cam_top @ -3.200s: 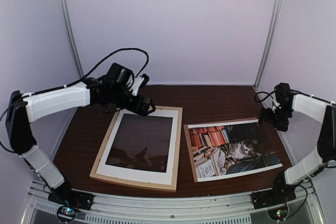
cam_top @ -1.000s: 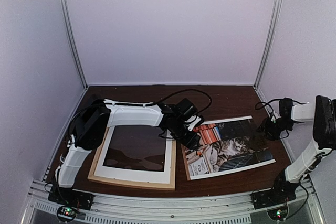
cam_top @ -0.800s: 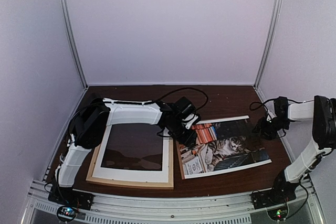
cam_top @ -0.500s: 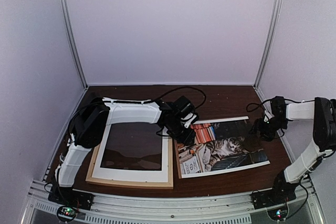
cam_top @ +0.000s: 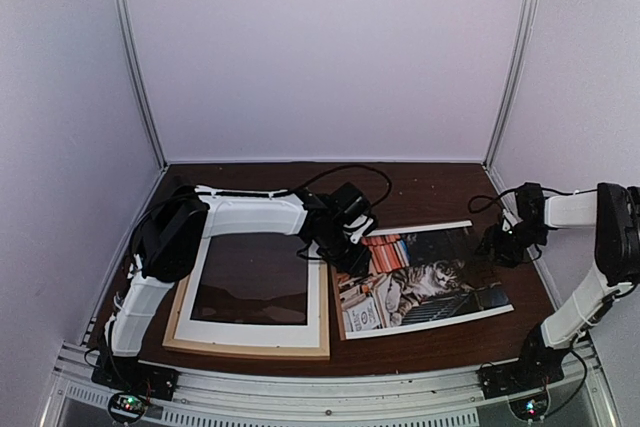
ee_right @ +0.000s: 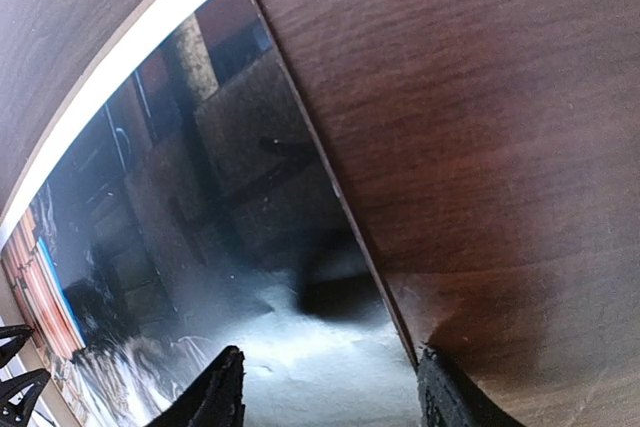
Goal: Put the photo into the frame
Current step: Rotate the photo at the center of the board.
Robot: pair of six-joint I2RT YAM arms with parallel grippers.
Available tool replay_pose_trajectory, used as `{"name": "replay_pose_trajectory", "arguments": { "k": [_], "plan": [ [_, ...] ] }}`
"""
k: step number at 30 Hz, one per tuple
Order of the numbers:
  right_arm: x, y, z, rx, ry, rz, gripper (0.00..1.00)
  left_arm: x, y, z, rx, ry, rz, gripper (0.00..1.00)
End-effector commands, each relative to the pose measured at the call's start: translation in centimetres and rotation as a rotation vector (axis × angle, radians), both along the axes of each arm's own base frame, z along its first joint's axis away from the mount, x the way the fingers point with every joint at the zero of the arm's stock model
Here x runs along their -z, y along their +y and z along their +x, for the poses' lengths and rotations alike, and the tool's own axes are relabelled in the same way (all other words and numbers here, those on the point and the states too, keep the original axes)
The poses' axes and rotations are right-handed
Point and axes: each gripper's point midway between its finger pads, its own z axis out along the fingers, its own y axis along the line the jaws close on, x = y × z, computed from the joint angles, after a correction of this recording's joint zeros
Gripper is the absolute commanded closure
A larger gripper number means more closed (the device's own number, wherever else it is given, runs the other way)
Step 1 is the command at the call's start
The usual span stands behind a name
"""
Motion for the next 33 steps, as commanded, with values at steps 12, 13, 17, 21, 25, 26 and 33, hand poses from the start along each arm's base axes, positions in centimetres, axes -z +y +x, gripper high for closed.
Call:
{"name": "replay_pose_trajectory", "arguments": {
  "k": [12,13,17,21,25,26,33],
  "plan": [
    [-3.4,4.7,1.0,-0.141,-0.139,0.179,0.49,4.6,2.1,-1.5,-0.003,0.092,0.113,0.43],
    [-3.6,4.7,0.9,-0.143,-0.138,0.175,0.48,4.5,2.1,-1.5,-0.003,0.092,0.113,0.43],
    [-3.4,3.4,0.0,-0.101,-0.095,0.096,0.49,4.5,2.0,-1.4,-0.002,0.090,0.109,0.44],
    [-1.9,0.6,-2.5,-0.002,0.038,-0.053,0.40,4.2,1.9,-1.3,0.000,0.084,0.106,0.44],
    [-0.9,-0.5,-5.3,0.071,0.112,-0.109,0.32,4.0,1.8,-1.2,0.001,0.081,0.103,0.44],
    [-0.7,-0.6,-5.8,0.081,0.121,-0.112,0.32,3.9,1.8,-1.2,0.001,0.081,0.104,0.44],
    [-0.4,-0.1,-7.8,0.113,0.130,-0.092,0.34,3.6,1.6,-1.1,0.001,0.076,0.095,0.45]
  ]
}}
